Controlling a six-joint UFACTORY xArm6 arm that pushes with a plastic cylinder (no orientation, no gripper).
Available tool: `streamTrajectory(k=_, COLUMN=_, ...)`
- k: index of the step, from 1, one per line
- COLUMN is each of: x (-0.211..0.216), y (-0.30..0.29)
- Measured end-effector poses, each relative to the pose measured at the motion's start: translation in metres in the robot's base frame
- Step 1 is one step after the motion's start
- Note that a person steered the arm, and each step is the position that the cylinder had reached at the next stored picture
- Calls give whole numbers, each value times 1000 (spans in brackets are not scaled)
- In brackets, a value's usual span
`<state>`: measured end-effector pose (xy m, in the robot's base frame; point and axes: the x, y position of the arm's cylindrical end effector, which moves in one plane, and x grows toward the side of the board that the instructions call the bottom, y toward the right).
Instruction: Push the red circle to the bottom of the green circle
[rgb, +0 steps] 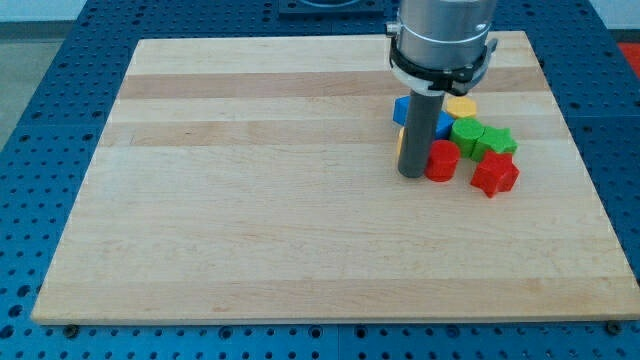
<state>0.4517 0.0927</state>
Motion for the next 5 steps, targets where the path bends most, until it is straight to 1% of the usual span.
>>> streamTrajectory(k=2, x=-2, y=29)
streamTrajectory(k=3, x=-3, y=29)
streamTrajectory(k=4, x=-1, y=5)
streamTrajectory(k=5, x=-3, y=-82)
